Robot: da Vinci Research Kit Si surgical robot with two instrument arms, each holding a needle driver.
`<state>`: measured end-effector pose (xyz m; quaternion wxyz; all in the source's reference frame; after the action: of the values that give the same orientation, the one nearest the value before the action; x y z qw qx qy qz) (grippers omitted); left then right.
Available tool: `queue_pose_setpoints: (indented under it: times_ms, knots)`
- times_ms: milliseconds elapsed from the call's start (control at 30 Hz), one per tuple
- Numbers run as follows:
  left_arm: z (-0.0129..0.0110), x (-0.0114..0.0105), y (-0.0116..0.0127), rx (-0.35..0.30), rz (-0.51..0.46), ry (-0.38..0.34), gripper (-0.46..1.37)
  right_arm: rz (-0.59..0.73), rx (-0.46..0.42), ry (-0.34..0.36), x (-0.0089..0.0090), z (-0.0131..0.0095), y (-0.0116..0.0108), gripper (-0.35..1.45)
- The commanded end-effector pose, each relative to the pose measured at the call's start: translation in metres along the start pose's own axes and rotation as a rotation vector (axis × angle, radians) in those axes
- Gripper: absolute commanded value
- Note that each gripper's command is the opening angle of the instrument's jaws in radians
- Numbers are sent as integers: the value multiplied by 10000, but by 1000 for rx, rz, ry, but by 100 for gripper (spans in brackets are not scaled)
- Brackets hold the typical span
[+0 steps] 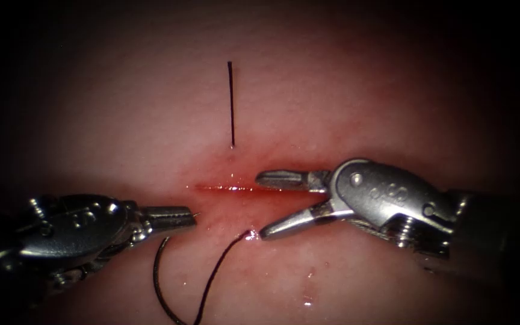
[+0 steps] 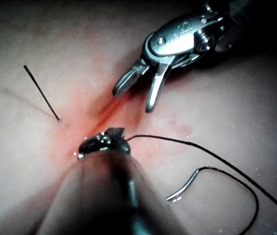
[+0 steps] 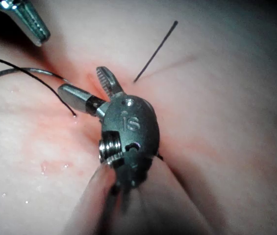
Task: Wound Closure
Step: Grab a long working length of suture with the left tool
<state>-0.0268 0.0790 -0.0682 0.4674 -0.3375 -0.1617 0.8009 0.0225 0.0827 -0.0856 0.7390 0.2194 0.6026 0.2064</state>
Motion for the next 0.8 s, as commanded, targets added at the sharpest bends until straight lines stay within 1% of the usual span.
queue_pose_setpoints:
  times_ms: [33, 133, 200, 300, 433, 500, 800]
  knots:
    - [-1, 1, -1, -5, 0, -2, -24, 0, -2, 0, 1, -1, -1, 61]
    - [-1, 1, 0, -5, 0, -2, -25, 2, -5, 1, 2, -2, -1, 62]
    - [-2, 1, 1, -5, -1, -2, -22, 2, -9, 1, 3, -3, -2, 63]
    - [-3, 2, 4, -4, 9, -2, -22, 0, -6, 0, 0, -3, -8, 64]
    - [-1, 2, 5, -3, 7, -1, -27, -1, -2, -1, -2, -4, -12, 63]
    - [0, 3, 6, -2, 7, -1, -25, -1, -3, 0, -1, -5, -11, 63]
    - [0, 0, 10, -5, 44, 2, -35, -3, -12, 1, 2, -7, -8, 63]
